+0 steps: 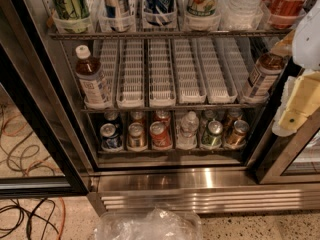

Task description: Pick green can from bottom shelf of fridge

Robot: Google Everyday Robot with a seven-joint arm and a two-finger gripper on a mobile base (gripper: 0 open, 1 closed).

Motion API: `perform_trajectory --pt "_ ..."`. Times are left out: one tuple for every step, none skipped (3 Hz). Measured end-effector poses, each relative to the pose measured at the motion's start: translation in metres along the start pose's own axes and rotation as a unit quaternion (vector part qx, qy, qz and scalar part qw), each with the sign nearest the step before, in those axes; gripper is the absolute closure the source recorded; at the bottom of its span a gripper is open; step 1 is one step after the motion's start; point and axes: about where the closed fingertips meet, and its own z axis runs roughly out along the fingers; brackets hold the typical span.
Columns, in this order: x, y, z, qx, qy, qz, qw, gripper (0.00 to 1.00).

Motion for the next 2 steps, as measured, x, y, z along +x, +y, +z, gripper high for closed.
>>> perform_trajectory --pt "0.0000 0.0000 0.0000 0.000 0.000 0.000 1.0000 0.00" --pt "-0.0013 0.0019 0.0013 0.008 -0.012 -0.006 0.9999 0.00"
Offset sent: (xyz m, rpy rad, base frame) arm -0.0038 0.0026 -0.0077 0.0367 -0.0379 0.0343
